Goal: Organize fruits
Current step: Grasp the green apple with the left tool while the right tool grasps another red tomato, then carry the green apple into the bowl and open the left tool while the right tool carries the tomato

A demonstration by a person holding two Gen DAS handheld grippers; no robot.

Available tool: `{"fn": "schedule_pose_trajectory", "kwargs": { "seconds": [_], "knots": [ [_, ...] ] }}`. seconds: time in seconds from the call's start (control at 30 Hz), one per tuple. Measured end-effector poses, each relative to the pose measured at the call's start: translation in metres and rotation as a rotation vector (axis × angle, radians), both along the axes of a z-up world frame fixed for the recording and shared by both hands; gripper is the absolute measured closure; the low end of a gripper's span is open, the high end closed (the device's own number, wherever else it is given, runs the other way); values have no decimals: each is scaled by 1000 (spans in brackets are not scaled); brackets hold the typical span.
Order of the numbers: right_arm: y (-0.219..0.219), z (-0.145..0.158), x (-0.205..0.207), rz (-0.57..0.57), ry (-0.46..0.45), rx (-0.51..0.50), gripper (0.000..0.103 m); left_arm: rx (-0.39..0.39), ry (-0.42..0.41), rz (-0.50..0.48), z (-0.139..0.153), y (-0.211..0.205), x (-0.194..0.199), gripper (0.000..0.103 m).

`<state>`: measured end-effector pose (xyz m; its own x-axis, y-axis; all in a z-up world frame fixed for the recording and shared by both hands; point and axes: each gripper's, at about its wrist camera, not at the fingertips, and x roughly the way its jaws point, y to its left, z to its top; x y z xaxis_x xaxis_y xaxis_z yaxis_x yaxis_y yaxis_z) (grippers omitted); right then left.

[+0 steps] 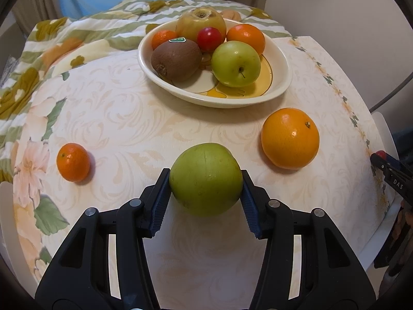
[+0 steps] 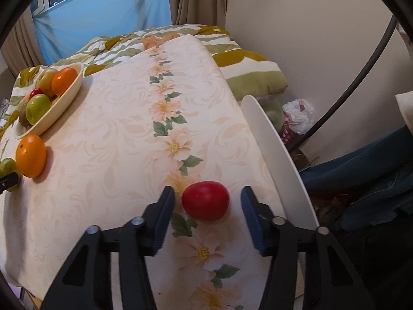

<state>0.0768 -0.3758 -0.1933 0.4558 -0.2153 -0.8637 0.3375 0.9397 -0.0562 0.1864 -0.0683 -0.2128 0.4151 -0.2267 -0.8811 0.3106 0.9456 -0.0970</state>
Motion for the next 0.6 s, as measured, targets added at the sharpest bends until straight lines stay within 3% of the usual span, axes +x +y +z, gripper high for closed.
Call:
{"fn": "schedule_pose_trajectory", "kwargs": {
  "seconds": [0.07, 0.37, 0.6],
  "knots": [
    [-1, 1, -1, 3, -12, 16, 70, 5, -7, -1, 0, 0, -2, 45],
    [-4, 13, -5, 25, -47, 39, 70, -4, -26, 19, 9, 0, -10, 45],
    [-3, 31, -8, 58, -74, 56, 70, -21, -56, 46, 36, 3, -24, 45]
  ]
}}
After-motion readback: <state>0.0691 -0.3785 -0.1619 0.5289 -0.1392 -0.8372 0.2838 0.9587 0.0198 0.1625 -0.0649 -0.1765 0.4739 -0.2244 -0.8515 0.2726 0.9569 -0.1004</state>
